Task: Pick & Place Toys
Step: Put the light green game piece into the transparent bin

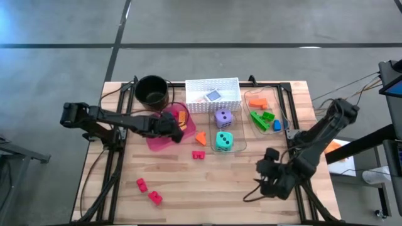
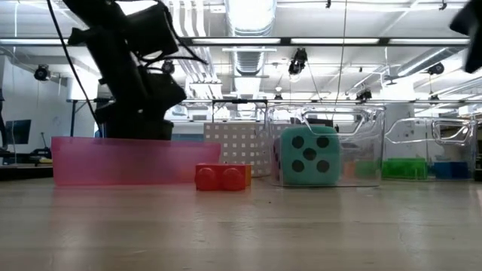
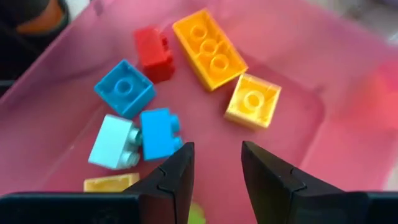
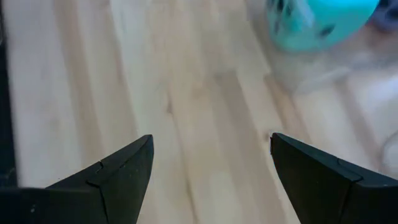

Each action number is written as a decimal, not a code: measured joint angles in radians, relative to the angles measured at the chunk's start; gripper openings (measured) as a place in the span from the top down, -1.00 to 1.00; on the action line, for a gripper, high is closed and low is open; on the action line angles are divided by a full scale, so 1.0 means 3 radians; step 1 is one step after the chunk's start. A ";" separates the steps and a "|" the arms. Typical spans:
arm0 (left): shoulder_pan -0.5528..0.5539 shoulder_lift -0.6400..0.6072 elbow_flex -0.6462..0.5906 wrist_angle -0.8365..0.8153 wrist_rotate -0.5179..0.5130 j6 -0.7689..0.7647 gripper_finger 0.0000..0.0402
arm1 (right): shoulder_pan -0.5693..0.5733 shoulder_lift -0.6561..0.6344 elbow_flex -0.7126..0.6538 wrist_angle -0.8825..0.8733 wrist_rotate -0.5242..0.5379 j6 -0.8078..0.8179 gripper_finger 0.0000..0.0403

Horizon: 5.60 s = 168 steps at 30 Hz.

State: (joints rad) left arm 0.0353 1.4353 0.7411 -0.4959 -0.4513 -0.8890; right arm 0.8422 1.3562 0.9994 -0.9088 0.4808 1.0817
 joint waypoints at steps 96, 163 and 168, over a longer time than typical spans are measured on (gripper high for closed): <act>-0.0829 0.0000 0.0412 0.1941 0.0123 0.1476 0.32 | -0.0308 -0.0305 -0.1447 0.1668 -0.0728 0.0736 0.55; -0.0881 0.1138 0.0721 0.3955 -0.0033 0.4836 -0.47 | -0.2135 -0.0310 -0.1442 0.4724 -0.0760 -0.1747 0.48; -0.0875 0.1137 0.0775 0.3932 -0.0031 0.4950 -0.43 | -0.2134 -0.0310 -0.1444 0.4748 -0.0759 -0.1747 0.55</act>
State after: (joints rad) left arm -0.2273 1.7763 0.9736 0.6837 -0.4606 0.5958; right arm 0.2020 1.2633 0.5663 0.5156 0.2531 0.5575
